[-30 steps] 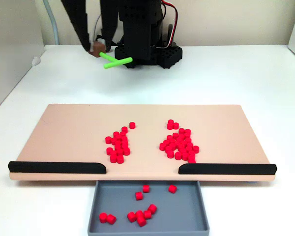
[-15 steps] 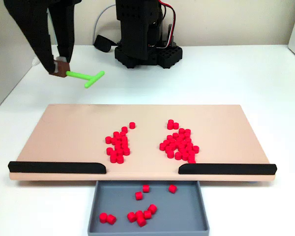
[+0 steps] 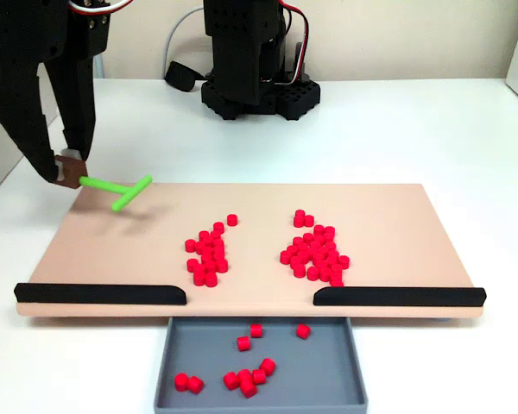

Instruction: Push granules from right to the grey container

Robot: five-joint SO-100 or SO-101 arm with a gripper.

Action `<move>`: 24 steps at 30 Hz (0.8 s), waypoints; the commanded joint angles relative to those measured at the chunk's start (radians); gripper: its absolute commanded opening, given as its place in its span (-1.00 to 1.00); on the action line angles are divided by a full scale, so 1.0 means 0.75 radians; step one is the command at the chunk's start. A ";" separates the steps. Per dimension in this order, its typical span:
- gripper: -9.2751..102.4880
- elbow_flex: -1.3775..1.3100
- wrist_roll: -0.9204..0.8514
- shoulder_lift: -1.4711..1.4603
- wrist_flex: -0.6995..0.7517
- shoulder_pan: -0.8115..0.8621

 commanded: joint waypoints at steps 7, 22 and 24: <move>-0.84 -0.096 -0.661 -0.053 -0.067 -0.047; -0.84 -0.157 -0.654 -0.174 -0.131 -0.119; -0.84 -0.157 -0.650 -0.178 -0.131 -0.121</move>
